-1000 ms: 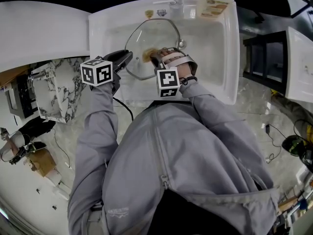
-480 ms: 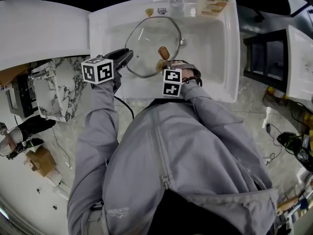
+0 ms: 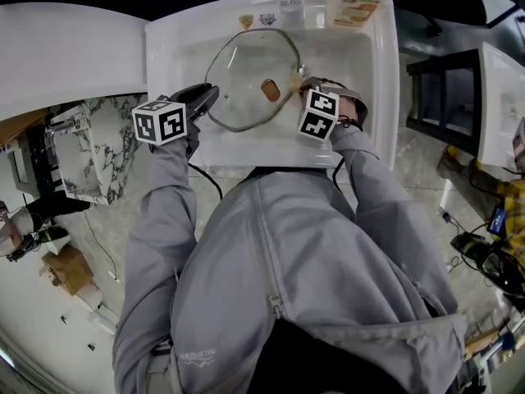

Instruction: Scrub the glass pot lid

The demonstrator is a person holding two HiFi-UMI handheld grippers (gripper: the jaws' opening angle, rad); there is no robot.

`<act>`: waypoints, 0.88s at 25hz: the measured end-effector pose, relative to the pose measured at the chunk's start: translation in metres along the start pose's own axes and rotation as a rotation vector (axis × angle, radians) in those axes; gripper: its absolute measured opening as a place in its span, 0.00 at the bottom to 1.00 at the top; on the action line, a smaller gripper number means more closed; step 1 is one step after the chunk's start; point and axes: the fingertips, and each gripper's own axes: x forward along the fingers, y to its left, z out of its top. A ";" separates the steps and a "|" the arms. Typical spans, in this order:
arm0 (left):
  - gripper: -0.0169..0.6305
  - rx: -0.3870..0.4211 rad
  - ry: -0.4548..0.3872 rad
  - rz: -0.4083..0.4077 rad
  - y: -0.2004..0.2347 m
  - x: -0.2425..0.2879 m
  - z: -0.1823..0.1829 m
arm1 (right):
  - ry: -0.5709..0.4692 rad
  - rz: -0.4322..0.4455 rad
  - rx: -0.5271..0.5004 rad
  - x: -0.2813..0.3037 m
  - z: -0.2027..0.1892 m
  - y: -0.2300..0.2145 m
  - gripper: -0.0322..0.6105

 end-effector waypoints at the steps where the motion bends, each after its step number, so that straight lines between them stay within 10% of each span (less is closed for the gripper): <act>1: 0.17 0.000 0.000 0.001 -0.001 0.000 0.000 | -0.054 -0.066 0.013 -0.012 0.006 -0.020 0.11; 10: 0.17 0.006 0.012 0.019 -0.003 0.001 0.000 | -0.463 -0.506 -0.394 -0.075 0.113 -0.106 0.11; 22: 0.18 0.052 0.014 0.092 0.000 0.000 -0.001 | -0.451 -0.370 -0.617 -0.023 0.102 -0.068 0.11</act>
